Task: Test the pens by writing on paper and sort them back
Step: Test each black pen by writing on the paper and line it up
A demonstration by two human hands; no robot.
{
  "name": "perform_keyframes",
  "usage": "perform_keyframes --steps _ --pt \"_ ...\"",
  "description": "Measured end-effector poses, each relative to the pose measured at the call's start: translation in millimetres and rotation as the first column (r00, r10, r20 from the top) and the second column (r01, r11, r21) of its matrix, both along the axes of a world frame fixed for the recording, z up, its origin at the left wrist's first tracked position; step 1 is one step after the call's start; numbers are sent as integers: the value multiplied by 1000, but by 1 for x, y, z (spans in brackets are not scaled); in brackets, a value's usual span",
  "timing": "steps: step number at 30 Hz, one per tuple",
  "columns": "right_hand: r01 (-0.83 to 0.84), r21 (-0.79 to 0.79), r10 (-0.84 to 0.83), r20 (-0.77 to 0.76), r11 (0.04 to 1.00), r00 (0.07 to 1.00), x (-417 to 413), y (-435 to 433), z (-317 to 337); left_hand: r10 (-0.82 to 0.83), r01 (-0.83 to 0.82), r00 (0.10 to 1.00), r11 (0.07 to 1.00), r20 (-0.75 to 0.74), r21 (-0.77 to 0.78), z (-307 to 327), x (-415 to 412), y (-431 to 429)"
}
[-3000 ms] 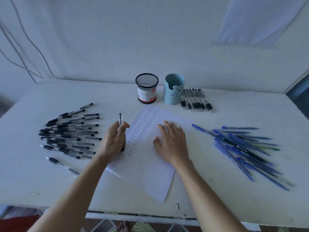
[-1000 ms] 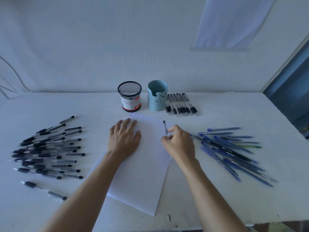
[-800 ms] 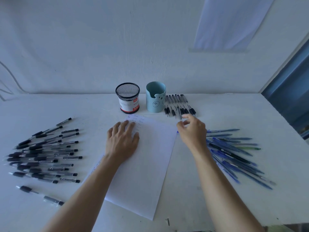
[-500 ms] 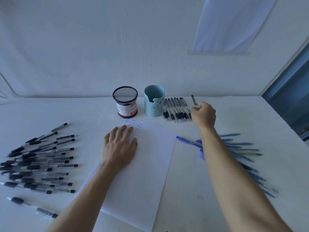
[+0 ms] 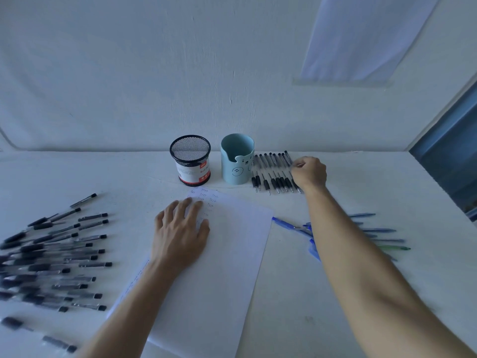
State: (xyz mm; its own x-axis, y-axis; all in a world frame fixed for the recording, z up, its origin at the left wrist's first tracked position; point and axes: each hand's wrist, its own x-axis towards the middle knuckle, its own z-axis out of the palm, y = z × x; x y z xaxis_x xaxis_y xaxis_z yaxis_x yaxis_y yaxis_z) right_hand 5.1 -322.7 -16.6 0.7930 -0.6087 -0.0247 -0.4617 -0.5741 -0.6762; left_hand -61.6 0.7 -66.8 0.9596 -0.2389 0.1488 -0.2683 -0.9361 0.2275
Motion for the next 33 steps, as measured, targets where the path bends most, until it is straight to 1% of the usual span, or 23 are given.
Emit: perform_keyframes --steps 7,11,13,17,19,21,23,25,27,30,32,33 --pt "-13 -10 13 -29 1000 1000 -9 5 -2 -10 10 1000 1000 5 -22 1 -1 0" --pt "-9 -94 7 -23 995 1000 -17 14 2 -5 5 1000 1000 7 -30 1 -2 -1" --pt "-4 -127 6 12 992 1000 -27 26 5 -2 2 1000 999 3 -38 2 -2 0" --pt "-20 -166 46 159 986 986 -59 69 8 3 -5 999 998 -36 -65 5 -2 2" --pt "-84 -166 122 234 982 964 -79 97 4 8 -14 998 995 -66 -95 7 -3 3" --pt "-202 -196 248 254 960 935 -98 124 -5 16 -31 995 988 -103 -148 9 -3 4" --pt "-344 -220 386 193 913 902 -116 149 -15 29 -60 990 972 -137 -228 12 -3 6" --pt "-440 -268 478 99 857 873 -129 169 -24 40 -93 986 936 -160 -339 19 -4 8" --pt "-495 -324 532 29 806 847 -138 183 -32 71 -148 979 892 -190 -428 28 -6 10" --pt "-599 -287 583 -149 747 798 -147 192 -40 129 -257 952 831 -278 -493 36 -7 17" --pt "-615 -298 589 -182 730 787 -151 193 -43 104 -284 939 772 -329 -568 39 -7 27" --pt "-620 -311 592 -190 721 783 -151 192 -43 80 -278 941 738 -329 -615 39 -6 32"
